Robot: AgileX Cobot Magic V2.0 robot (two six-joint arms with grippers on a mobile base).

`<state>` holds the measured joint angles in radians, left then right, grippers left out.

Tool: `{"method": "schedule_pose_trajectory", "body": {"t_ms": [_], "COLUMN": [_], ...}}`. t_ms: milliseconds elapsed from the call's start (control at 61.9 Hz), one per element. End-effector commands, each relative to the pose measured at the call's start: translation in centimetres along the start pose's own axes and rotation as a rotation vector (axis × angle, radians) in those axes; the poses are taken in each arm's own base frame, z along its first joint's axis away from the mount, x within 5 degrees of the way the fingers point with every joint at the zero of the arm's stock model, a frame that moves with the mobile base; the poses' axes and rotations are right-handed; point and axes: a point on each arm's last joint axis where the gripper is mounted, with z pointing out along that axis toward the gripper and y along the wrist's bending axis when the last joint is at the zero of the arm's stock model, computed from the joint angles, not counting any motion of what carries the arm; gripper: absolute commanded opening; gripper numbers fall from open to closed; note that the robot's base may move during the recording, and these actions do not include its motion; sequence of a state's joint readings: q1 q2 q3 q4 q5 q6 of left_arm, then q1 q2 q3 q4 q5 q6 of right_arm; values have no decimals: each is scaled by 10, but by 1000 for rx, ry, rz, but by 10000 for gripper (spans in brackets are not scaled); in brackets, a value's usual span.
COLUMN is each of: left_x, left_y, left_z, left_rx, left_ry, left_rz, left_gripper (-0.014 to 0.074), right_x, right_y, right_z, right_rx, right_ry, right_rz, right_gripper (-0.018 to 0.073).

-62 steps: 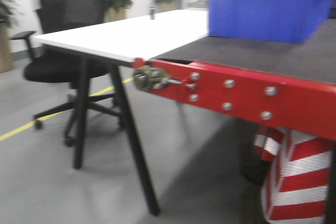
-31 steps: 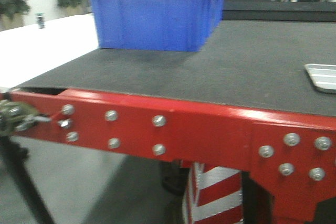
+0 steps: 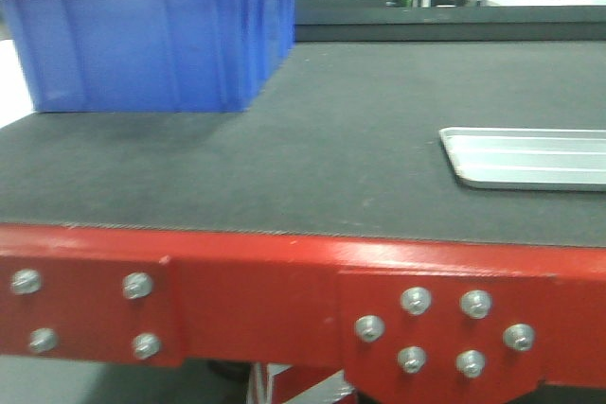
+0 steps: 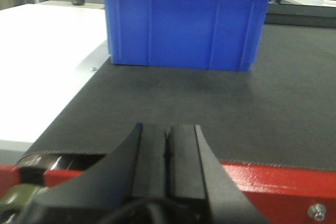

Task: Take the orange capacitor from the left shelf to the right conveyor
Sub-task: 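Drive the base across the floor to the red-framed conveyor, then lower the capacitor with the right gripper onto the metal tray on the conveyor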

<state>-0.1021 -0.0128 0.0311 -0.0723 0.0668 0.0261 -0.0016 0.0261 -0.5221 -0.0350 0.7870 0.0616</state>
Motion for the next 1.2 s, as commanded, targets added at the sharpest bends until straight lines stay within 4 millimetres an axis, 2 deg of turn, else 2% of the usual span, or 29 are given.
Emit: {"method": "schedule_pose_trajectory", "body": {"t_ms": [0,1180], "left_x": [-10,-10], "left_y": [0,0], "left_z": [-1,-1], "left_rx": [1,-2], "left_ry": [-105,-105], "left_rz": [-4,-3], "left_gripper": [-127,-127], "right_x": [-17,-18], "right_y": [0,0], "right_z": [-3,-3], "right_rx": [0,-1], "right_ry": [-104,-125], "right_rz": [-6,-6], "right_gripper": [126,126]}}
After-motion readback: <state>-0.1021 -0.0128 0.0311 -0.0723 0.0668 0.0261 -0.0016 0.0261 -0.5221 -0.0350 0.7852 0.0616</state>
